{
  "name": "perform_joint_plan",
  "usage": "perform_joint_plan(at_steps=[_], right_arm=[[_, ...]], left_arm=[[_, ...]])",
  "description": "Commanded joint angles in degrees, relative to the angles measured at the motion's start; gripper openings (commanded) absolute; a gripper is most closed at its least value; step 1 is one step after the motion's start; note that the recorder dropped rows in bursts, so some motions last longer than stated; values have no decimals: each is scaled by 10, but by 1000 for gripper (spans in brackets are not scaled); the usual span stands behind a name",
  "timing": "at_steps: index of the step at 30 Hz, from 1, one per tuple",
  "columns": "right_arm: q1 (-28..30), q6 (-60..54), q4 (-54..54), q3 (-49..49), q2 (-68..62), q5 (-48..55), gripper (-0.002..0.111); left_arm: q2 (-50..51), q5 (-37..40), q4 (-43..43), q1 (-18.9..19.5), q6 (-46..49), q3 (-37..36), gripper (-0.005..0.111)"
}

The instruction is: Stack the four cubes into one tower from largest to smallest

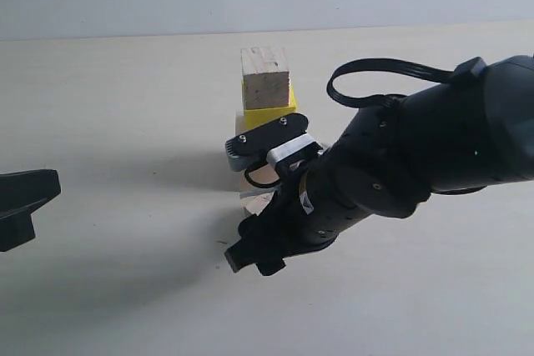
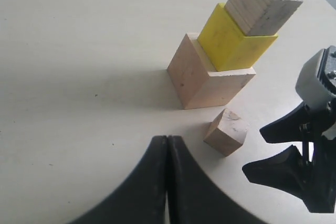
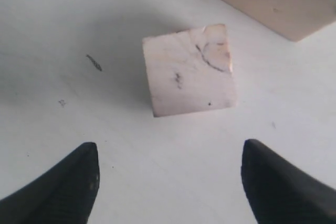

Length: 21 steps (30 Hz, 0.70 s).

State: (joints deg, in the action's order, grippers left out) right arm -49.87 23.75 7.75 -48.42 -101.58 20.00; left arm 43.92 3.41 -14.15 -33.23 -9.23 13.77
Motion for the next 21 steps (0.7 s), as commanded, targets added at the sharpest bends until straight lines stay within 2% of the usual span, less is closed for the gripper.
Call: perform_joint_plan(at_steps=[1, 21], right_arm=[[-1, 2, 32, -5, 1, -20, 71], [-1, 2, 76, -5, -6, -63, 71]], left_arm=[[-3, -1, -2, 0, -2, -2, 0], [-3, 4, -2, 0, -2, -2, 0]])
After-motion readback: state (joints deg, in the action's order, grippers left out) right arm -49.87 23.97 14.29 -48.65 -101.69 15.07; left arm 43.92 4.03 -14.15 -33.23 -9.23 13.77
